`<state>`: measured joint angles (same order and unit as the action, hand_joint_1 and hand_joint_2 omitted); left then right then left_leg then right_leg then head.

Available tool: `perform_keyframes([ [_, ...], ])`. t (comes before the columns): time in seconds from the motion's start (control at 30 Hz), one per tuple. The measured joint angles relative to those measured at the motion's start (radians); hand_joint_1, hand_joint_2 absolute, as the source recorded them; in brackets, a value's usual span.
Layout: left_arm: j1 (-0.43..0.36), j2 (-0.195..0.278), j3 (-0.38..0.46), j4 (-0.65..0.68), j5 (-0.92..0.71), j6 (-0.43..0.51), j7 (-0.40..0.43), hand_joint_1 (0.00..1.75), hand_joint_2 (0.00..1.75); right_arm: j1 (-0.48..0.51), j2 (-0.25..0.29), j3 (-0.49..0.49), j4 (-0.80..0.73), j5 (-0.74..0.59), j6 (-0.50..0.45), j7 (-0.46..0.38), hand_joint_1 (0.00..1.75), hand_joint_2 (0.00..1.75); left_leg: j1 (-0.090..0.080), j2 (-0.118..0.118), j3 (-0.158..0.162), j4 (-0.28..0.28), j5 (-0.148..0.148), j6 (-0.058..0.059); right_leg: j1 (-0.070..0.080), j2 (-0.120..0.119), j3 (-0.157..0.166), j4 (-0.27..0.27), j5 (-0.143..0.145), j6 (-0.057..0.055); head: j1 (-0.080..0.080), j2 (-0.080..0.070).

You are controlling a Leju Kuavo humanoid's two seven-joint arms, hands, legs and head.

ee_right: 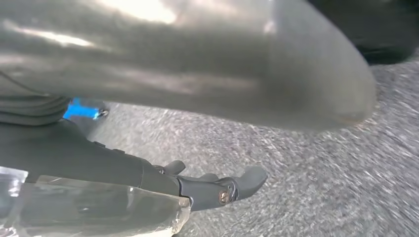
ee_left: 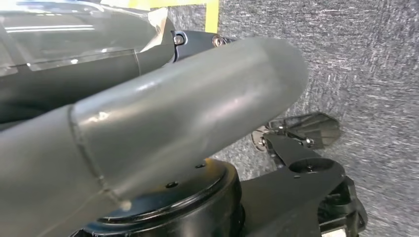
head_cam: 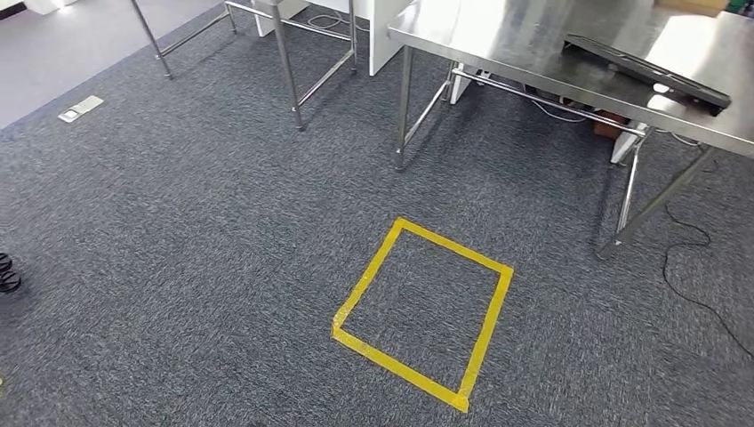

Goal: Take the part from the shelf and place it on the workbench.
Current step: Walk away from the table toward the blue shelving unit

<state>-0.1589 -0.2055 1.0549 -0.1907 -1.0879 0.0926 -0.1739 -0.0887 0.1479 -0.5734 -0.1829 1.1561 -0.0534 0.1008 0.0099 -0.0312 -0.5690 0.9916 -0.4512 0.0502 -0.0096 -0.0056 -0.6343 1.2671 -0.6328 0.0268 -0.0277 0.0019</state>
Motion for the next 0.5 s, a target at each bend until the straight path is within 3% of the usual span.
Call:
perform_keyframes([
  [0.03, 0.001, -0.001, -0.005, 0.0, -0.005, 0.008, -0.012, 0.0, 0.0, 0.003, 0.0, 0.0, 0.0, 0.004, -0.002, -0.001, 0.0, 0.0, 0.0, -0.015, -0.001, 0.0, 0.002, -0.001, -0.002, 0.002, -0.008, 0.018, 0.0, 0.006, 0.001, 0.0],
  [0.07, 0.003, -0.002, -0.009, 0.0, -0.01, 0.015, -0.021, 0.0, 0.0, 0.005, 0.0, 0.0, 0.0, 0.007, -0.003, -0.002, 0.0, 0.0, 0.001, -0.03, -0.002, 0.001, 0.003, -0.003, -0.004, 0.004, 0.004, -0.009, 0.018, 0.015, 0.001, 0.0],
  [0.13, 0.003, -0.004, -0.016, 0.0, -0.016, 0.023, -0.032, 0.0, 0.0, 0.006, 0.0, 0.0, 0.0, 0.01, -0.004, -0.005, 0.0, 0.0, 0.002, -0.058, -0.002, 0.003, 0.005, -0.008, -0.013, 0.031, 0.071, -0.154, 0.08, 0.033, 0.003, 0.0],
  [0.17, 0.002, -0.004, -0.019, 0.0, -0.017, 0.025, -0.034, 0.0, 0.0, 0.006, 0.0, 0.0, 0.001, 0.01, -0.004, -0.006, 0.0, 0.0, 0.001, -0.07, -0.003, 0.005, 0.005, -0.013, -0.016, 0.048, 0.1, -0.22, 0.105, 0.035, 0.004, 0.0],
  [0.23, 0.002, -0.005, -0.026, 0.0, -0.018, 0.029, -0.039, 0.0, 0.0, 0.006, 0.0, 0.0, 0.001, 0.01, -0.006, -0.008, 0.0, 0.0, 0.0, -0.088, -0.009, 0.007, 0.008, -0.025, -0.017, 0.067, 0.124, -0.274, 0.123, 0.027, 0.004, 0.0],
  [0.3, 0.005, -0.005, -0.028, 0.0, -0.018, 0.035, -0.046, 0.0, 0.0, 0.007, 0.001, 0.0, 0.001, 0.012, -0.01, -0.016, 0.0, 0.0, 0.002, -0.098, -0.016, 0.006, 0.012, -0.038, -0.013, 0.049, 0.125, -0.273, 0.128, 0.014, 0.004, 0.0],
  [0.37, 0.005, -0.005, -0.028, 0.0, -0.01, 0.041, -0.045, 0.0, 0.0, 0.009, 0.004, 0.001, 0.001, 0.016, -0.02, -0.028, 0.0, 0.0, 0.001, -0.056, -0.032, 0.036, -0.009, -0.048, -0.015, 0.027, 0.126, -0.277, 0.134, 0.0, -0.003, 0.0],
  [0.4, 0.002, -0.006, -0.028, 0.0, -0.005, 0.04, -0.039, 0.0, 0.0, 0.011, 0.006, 0.001, 0.001, 0.017, -0.026, -0.033, 0.0, 0.0, 0.0, -0.025, -0.052, 0.079, -0.036, -0.051, -0.016, 0.013, 0.126, -0.28, 0.135, -0.006, -0.008, 0.0],
  [0.43, -0.001, -0.006, -0.028, 0.0, 0.002, 0.036, -0.031, 0.0, 0.0, 0.014, 0.007, 0.001, 0.001, 0.017, -0.03, -0.037, 0.0, 0.0, -0.001, 0.004, -0.081, 0.14, -0.07, -0.054, -0.014, -0.002, 0.127, -0.28, 0.134, -0.011, -0.012, 0.0],
  [0.5, -0.008, -0.006, -0.027, 0.0, 0.014, 0.022, -0.009, 0.0, 0.0, 0.02, 0.008, 0.001, 0.001, 0.017, -0.034, -0.043, 0.0, 0.0, 0.001, 0.022, -0.141, 0.266, -0.124, -0.058, -0.009, -0.034, 0.126, -0.279, 0.133, -0.016, -0.016, 0.0],
])
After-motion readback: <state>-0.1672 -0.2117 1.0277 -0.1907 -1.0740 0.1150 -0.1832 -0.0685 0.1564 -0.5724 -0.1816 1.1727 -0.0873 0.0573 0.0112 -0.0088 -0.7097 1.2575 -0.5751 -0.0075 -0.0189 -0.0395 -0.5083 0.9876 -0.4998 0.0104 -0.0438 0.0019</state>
